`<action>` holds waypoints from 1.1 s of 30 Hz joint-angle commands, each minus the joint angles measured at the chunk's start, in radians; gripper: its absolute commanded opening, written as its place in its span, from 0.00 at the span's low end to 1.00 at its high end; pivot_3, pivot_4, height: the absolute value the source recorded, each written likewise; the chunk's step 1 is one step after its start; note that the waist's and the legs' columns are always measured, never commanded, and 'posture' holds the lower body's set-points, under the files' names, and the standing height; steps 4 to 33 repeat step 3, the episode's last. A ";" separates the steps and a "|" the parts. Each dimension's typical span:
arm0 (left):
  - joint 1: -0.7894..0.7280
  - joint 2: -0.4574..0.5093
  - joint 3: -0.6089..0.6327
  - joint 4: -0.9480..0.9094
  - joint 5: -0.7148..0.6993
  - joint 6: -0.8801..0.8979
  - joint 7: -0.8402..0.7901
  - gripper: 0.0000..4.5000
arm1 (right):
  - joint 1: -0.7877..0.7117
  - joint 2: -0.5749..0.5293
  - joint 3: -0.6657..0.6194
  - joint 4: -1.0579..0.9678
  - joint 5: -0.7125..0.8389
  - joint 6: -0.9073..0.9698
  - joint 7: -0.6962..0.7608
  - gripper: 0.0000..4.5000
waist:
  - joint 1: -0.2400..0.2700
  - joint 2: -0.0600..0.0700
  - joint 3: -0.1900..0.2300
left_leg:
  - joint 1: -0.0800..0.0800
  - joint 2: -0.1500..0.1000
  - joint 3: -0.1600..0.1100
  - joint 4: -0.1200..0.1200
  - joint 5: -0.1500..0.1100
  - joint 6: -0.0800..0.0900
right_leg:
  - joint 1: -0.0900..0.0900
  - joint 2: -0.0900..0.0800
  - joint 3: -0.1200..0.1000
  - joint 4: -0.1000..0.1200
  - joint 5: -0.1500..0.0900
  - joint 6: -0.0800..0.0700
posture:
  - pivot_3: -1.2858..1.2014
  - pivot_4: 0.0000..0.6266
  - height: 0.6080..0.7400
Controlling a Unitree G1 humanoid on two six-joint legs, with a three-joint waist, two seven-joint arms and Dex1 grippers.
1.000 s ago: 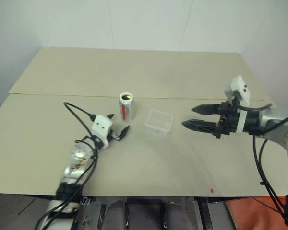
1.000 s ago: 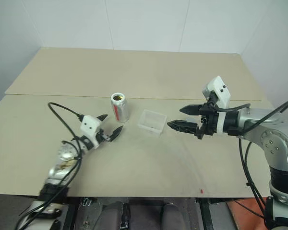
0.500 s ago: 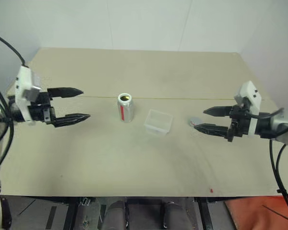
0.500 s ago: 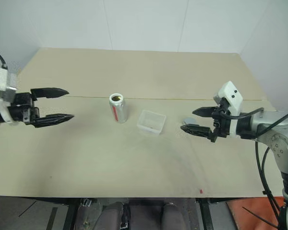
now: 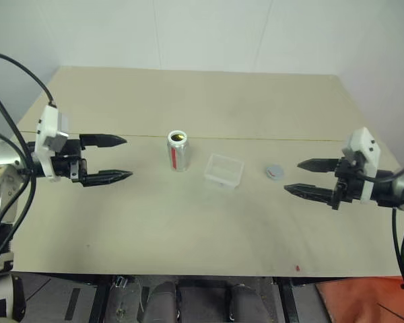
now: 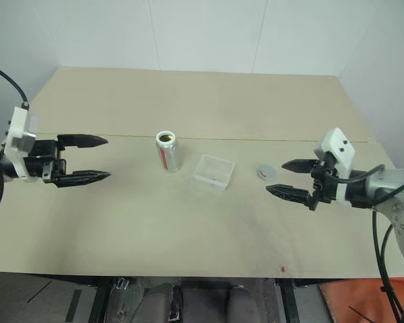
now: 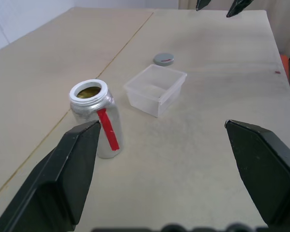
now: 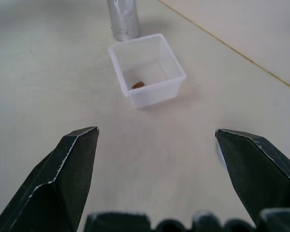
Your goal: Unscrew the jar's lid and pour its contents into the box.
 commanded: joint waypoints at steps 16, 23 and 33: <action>0.080 -0.009 0.069 -0.125 -0.049 0.023 0.046 0.99 | 0.042 -0.024 -0.066 -0.008 -0.009 -0.069 0.048 1.00 | -0.003 0.000 0.000 | 0.000 0.000 0.000 0.000 0.000 0.000 | 0.000 0.000 0.000 0.000 0.000 0.000 | 0.52 0.24 1.00; 0.080 -0.009 0.069 -0.125 -0.049 0.023 0.046 0.99 | 0.042 -0.024 -0.066 -0.008 -0.009 -0.069 0.048 1.00 | -0.003 0.000 0.000 | 0.000 0.000 0.000 0.000 0.000 0.000 | 0.000 0.000 0.000 0.000 0.000 0.000 | 0.52 0.24 1.00; 0.080 -0.009 0.069 -0.125 -0.049 0.023 0.046 0.99 | 0.042 -0.024 -0.066 -0.008 -0.009 -0.069 0.048 1.00 | -0.003 0.000 0.000 | 0.000 0.000 0.000 0.000 0.000 0.000 | 0.000 0.000 0.000 0.000 0.000 0.000 | 0.52 0.24 1.00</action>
